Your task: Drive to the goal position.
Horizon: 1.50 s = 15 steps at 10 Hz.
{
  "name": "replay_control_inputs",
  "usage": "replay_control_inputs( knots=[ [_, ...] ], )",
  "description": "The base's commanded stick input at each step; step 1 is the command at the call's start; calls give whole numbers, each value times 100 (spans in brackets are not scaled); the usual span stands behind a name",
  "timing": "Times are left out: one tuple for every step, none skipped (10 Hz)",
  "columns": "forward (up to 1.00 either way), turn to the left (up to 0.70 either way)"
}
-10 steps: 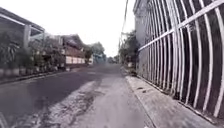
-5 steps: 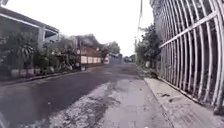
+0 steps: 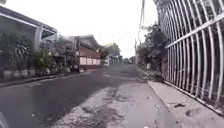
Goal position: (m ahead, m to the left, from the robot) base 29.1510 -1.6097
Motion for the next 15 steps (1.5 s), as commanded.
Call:
replay_control_inputs(
  knots=[
    [85,0],
    [85,0],
    [85,0],
    [85,8],
    [85,27],
    [85,31],
    [85,22],
    [85,13],
    [85,0],
    [85,0],
    [85,0],
    [85,0],
    [85,0],
    [85,0],
    [85,0]
  ],
)
